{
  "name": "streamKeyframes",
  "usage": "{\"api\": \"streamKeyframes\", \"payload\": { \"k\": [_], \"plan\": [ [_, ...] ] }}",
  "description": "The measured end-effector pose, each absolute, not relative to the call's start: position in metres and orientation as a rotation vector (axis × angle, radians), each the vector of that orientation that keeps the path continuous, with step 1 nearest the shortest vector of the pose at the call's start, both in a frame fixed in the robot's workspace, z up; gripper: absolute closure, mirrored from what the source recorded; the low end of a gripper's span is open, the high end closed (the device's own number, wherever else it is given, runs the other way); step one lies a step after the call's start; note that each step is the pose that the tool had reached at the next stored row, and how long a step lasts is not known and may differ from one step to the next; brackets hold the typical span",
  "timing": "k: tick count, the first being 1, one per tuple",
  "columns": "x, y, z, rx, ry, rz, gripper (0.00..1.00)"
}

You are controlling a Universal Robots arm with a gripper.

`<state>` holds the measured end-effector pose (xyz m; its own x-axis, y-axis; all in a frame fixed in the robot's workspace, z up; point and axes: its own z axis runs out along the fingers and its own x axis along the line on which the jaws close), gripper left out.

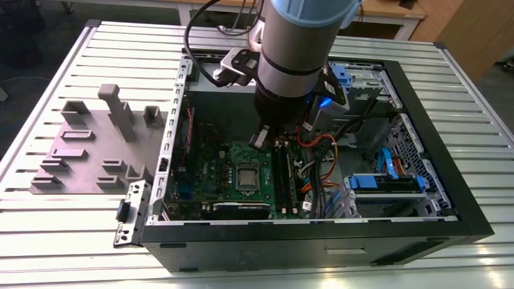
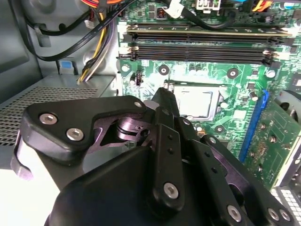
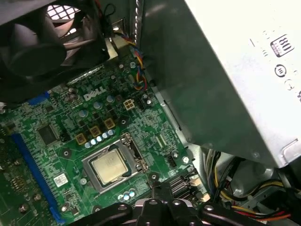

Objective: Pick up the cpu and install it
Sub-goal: 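Install the first cpu locking lever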

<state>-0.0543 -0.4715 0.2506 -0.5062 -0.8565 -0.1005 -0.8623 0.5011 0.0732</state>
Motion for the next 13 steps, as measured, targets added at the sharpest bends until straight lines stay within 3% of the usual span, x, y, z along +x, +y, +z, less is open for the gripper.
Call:
{"api": "streamKeyframes", "payload": {
  "k": [13],
  "plan": [
    [-0.0543,-0.4786,0.2506,-1.535,2.679,0.172,0.89]
  ]
}}
